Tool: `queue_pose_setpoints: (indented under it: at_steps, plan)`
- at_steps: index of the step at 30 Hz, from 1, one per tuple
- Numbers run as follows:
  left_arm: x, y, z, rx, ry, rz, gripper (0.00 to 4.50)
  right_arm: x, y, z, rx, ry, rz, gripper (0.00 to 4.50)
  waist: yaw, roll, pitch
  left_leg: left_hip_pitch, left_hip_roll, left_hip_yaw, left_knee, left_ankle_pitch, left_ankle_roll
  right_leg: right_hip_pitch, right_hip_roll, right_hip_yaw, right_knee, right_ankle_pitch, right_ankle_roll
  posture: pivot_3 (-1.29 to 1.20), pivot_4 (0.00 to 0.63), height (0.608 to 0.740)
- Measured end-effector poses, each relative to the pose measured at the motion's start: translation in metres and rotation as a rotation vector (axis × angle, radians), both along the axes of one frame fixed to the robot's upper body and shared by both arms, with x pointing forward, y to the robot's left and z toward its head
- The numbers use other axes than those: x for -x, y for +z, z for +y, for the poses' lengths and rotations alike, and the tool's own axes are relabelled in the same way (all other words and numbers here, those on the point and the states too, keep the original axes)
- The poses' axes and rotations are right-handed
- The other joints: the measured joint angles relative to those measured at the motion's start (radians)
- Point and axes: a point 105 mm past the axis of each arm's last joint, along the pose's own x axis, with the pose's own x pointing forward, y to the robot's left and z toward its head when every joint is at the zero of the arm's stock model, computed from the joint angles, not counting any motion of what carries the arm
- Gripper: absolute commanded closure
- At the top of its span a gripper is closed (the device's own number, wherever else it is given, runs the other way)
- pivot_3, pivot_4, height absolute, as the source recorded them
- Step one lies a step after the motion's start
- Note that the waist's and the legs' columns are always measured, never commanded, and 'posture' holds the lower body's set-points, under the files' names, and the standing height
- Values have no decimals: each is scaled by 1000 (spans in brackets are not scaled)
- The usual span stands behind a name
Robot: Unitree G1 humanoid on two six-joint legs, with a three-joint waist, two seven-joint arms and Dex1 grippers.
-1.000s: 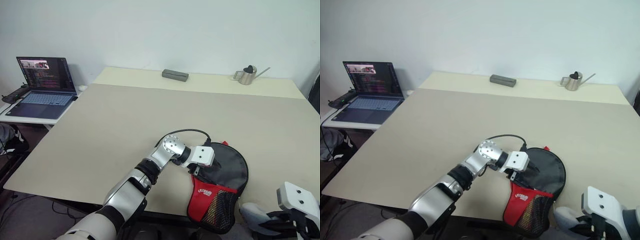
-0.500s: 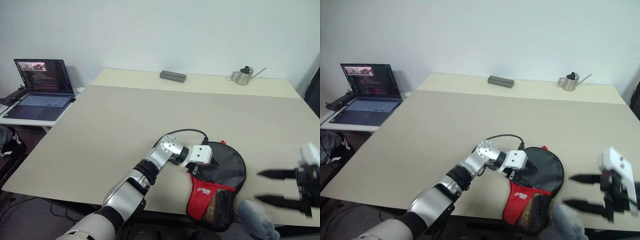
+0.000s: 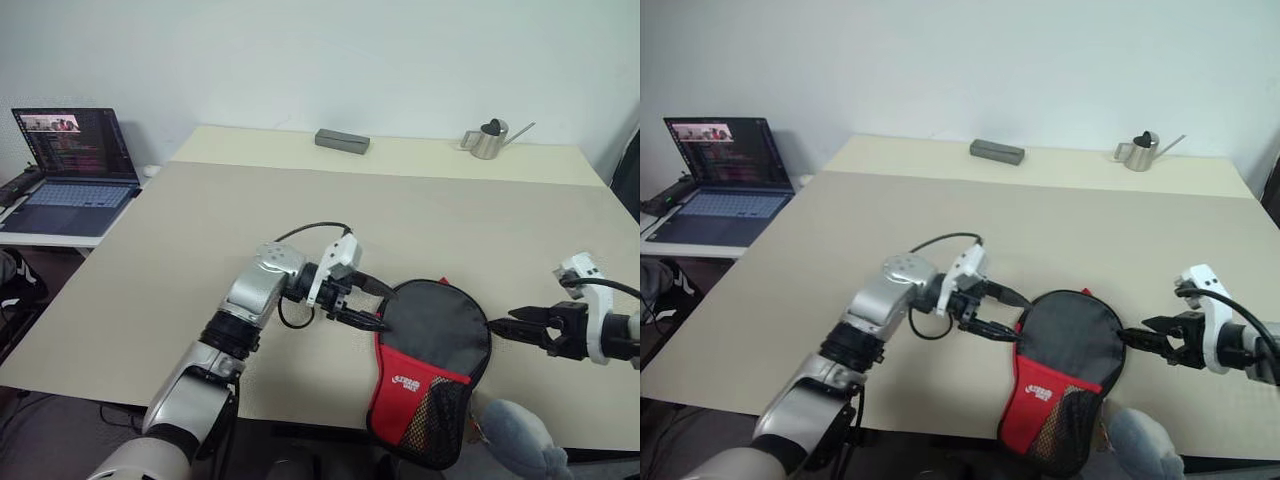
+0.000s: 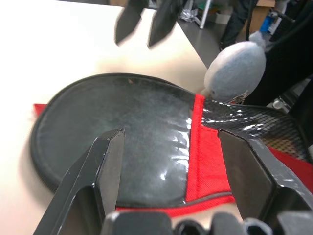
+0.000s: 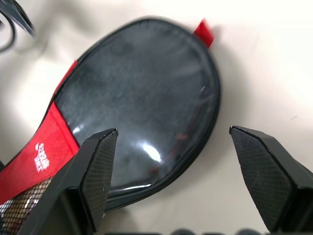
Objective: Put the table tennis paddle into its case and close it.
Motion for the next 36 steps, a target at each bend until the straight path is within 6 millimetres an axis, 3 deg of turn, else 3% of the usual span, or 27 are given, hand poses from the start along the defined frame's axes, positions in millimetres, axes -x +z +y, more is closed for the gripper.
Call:
queue_pose_setpoints:
  at_steps: [8,15,21,24,34,36]
  plan:
    - [3,2,12,-11,33,-3,1183,-11,-20,14,-64,-4,50,522,-6,1,3,1,0,1,1,1,2,0,1,0,1,2,1,0,150,740]
    - [1,-1,22,-27,81,-7,1183,-22,-40,9,-49,-56,83,522,-6,2,3,1,-1,1,1,1,2,0,0,0,1,2,1,0,150,740]
    - [-2,-3,26,-36,109,-13,1183,-27,-41,5,-47,-61,68,522,-6,2,3,1,-1,1,1,1,2,0,0,0,1,2,1,0,150,740]
    - [-3,-2,27,-38,123,-21,1183,-29,-41,3,-47,-71,68,1120,-6,2,3,1,-1,1,1,1,2,0,0,0,1,2,1,0,150,740]
    - [-4,-2,30,-44,133,-25,1183,-38,-39,16,-86,-74,53,4478,-11,2,4,1,0,1,1,1,2,0,0,0,1,2,1,0,150,740]
    - [-4,-3,32,-49,139,-24,1183,-43,-38,21,-94,-81,45,4478,-13,2,4,1,0,1,1,1,2,0,0,0,2,2,1,0,150,740]
